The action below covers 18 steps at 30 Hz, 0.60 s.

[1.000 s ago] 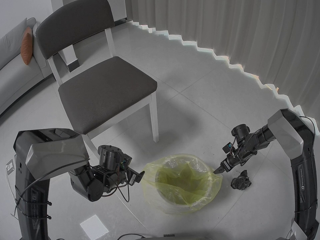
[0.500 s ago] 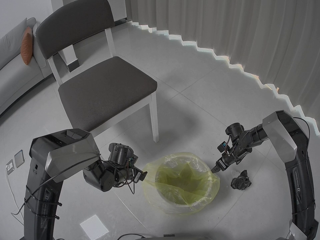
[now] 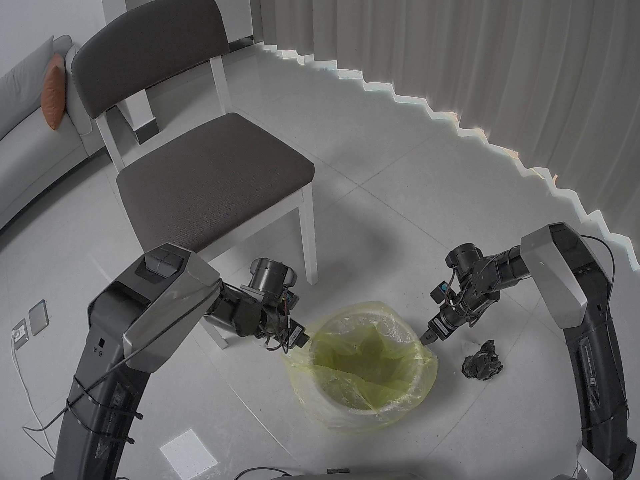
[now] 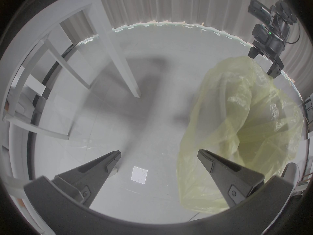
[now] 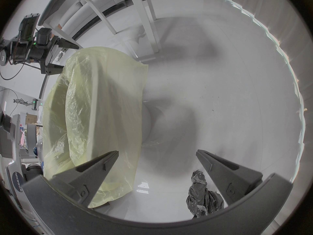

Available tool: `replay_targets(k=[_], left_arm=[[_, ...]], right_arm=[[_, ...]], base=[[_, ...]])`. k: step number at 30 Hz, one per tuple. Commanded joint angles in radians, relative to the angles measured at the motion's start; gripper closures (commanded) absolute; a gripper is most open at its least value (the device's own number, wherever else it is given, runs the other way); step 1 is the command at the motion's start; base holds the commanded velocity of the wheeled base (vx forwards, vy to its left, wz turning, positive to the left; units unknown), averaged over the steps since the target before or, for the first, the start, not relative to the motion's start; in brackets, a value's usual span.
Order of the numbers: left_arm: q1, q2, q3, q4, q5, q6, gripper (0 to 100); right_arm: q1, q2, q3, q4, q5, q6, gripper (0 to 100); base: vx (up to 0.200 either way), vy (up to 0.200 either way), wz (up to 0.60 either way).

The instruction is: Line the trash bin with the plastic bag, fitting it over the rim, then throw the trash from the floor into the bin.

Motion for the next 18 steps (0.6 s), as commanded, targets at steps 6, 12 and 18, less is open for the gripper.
replay_targets(k=[6,12,18], left_arm=[[-0.041,0.091,-0.194,0.140,-0.007,-0.008,0],[-0.042,0.103,-0.194,0.061,-0.005,-0.025,0],[-0.036,0.099,-0.177,0.013,0.006,-0.048,0]], right_arm=[[0.010,0.020,-0.045,0.022,-0.001,-0.006,0],[0.015,0.037,-0.088,0.022,-0.001,-0.001,0],[0.009,0.039,-0.102,0.034,-0.004,-0.004,0]], base=[[0.000,0.000,0.00],[0.000,0.000,0.00],[0.000,0.000,0.00]])
